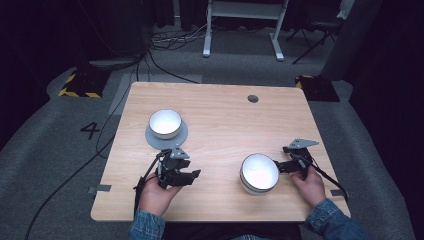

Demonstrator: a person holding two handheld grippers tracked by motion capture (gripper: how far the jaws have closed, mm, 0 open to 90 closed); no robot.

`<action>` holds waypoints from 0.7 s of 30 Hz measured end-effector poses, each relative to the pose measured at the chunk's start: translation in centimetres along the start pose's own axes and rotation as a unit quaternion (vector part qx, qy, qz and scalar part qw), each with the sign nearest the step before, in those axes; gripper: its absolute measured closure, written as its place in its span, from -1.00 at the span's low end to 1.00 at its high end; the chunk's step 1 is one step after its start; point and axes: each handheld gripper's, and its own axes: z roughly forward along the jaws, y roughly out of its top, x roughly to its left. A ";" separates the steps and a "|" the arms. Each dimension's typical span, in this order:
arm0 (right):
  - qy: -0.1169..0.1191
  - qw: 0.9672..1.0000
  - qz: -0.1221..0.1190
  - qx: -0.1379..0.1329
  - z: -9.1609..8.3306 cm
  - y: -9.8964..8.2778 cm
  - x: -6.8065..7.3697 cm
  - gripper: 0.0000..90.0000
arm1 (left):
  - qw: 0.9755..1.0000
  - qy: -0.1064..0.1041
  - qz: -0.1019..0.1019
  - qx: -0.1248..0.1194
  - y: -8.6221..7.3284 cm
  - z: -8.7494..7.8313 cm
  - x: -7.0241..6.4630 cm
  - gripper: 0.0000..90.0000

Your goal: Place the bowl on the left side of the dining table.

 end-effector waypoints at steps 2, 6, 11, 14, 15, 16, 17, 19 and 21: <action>0.000 1.000 0.000 0.000 0.0 0.0 0.0 -0.68 | 1.000 -0.006 -0.006 0.006 -0.2 0.6 0.1 0.07; 0.000 1.000 0.000 0.000 0.0 0.0 0.0 -0.68 | 1.000 -0.009 -0.002 0.019 -0.5 1.9 0.1 0.06; 0.000 1.000 0.001 0.000 0.0 0.0 0.0 -0.68 | 1.000 0.009 0.016 0.012 -0.9 2.9 -0.5 0.06; 0.000 1.000 0.001 0.000 0.0 0.0 0.0 -0.68 | 1.000 0.003 0.022 0.019 -1.1 3.7 -0.8 0.07; 0.000 1.000 0.000 0.000 0.0 0.0 0.0 -0.68 | 0.999 0.004 0.026 0.023 -1.2 4.1 -0.8 0.07; 0.000 1.000 0.000 0.000 0.0 0.0 0.0 -0.68 | 0.999 0.002 0.025 0.030 -1.2 4.4 -0.8 0.06; 0.000 1.000 0.000 0.000 0.0 0.0 0.0 -0.68 | 0.999 -0.002 0.020 0.032 -1.3 4.7 -0.9 0.06; 0.000 1.000 0.000 0.000 0.0 0.0 0.0 -0.68 | 0.999 -0.004 0.023 0.035 -1.4 5.1 -0.8 0.06; 0.000 1.000 0.001 0.000 0.0 0.0 0.0 -0.68 | 0.999 -0.003 0.022 0.032 -1.5 5.3 -0.9 0.06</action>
